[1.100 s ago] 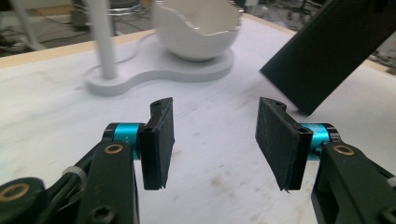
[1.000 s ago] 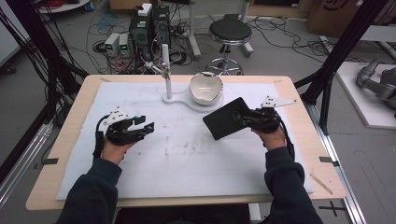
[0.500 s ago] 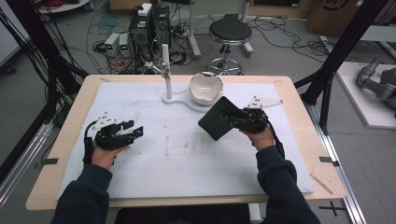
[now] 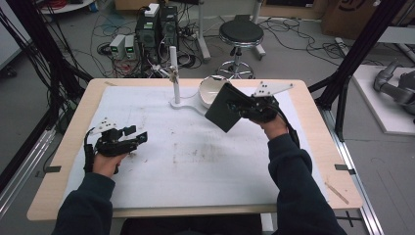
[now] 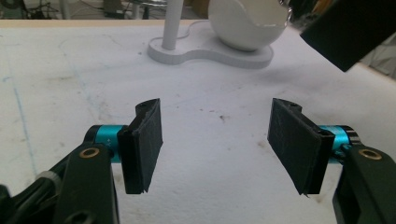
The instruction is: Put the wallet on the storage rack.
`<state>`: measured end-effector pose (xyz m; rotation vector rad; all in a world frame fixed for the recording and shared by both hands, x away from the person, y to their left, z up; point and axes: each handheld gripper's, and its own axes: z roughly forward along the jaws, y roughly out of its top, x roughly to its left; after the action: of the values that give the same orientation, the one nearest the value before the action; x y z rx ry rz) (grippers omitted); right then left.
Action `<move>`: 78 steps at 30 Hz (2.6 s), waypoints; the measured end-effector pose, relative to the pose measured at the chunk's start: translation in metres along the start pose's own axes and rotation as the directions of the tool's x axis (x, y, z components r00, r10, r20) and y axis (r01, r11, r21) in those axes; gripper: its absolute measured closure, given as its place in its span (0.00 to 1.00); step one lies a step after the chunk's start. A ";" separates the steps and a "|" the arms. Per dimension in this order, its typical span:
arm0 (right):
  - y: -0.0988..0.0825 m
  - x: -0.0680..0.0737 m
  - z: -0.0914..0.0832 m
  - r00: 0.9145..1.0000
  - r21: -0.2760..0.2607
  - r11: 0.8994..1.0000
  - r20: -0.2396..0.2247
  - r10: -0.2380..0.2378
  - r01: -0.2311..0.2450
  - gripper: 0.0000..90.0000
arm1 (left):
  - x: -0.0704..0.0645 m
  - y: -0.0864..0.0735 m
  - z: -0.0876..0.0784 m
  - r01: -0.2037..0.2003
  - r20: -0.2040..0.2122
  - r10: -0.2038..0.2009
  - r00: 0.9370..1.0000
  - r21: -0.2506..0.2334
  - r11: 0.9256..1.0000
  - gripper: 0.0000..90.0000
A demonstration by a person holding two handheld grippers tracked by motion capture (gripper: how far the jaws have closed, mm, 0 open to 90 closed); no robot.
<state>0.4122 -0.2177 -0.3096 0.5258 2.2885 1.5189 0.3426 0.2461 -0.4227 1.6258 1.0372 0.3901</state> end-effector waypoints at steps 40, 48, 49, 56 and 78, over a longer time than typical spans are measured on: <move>0.023 -0.059 0.097 0.970 0.266 0.940 0.059 -0.237 0.213 0.81 | 0.008 -0.004 -0.009 0.035 -0.003 -0.035 0.999 -0.017 0.999 0.39; 0.021 -0.050 0.101 0.998 0.269 0.962 0.012 -0.056 0.051 0.70 | 0.007 -0.003 -0.011 0.027 -0.010 -0.027 1.000 -0.031 0.999 0.39; 0.020 -0.049 0.101 0.999 0.263 0.964 0.010 -0.039 0.035 0.69 | 0.007 -0.002 -0.011 0.026 -0.011 -0.027 1.000 -0.038 0.999 0.39; 0.009 -0.040 0.097 1.000 0.288 0.958 -0.005 -0.003 0.004 0.53 | 0.006 -0.001 -0.012 0.022 -0.020 -0.023 1.000 -0.045 0.999 0.39; -0.006 -0.034 0.092 0.999 0.293 0.955 -0.015 0.050 -0.043 0.33 | 0.006 -0.001 -0.014 0.028 -0.020 -0.029 0.999 -0.060 0.998 0.39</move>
<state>0.4846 -0.1622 -0.3464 0.6471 2.5519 1.2150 0.3357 0.2591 -0.4204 1.5554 1.0536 0.4158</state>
